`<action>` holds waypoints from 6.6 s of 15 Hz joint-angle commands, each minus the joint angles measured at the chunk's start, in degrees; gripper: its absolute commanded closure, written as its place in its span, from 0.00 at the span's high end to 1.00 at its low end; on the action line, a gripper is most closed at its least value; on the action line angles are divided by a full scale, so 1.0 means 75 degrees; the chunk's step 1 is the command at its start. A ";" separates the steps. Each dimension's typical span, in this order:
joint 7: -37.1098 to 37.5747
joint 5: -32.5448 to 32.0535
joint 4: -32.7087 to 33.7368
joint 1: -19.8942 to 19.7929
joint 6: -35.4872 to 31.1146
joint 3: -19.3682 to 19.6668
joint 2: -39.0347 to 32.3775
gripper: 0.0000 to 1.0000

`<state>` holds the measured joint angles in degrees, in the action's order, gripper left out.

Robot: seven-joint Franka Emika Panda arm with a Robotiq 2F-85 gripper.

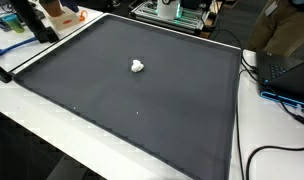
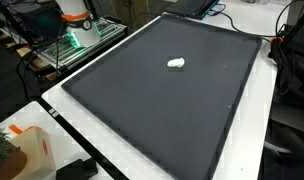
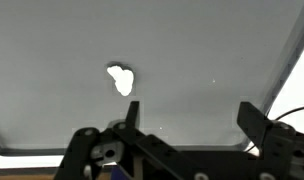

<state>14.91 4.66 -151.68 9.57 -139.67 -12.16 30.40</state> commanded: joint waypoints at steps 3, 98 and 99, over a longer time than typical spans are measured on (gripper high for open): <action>-0.1926 0.1338 -0.0269 0.0892 0.0591 0.1093 0.0399 1.00; -0.4009 -0.0981 0.2314 -0.0747 -0.0667 0.1188 -0.4427 0.21; -0.4009 -0.0979 0.2293 -0.0751 -0.0740 0.1190 -0.4504 0.21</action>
<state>-16.84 -0.54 -134.15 4.35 -143.08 -3.17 -1.18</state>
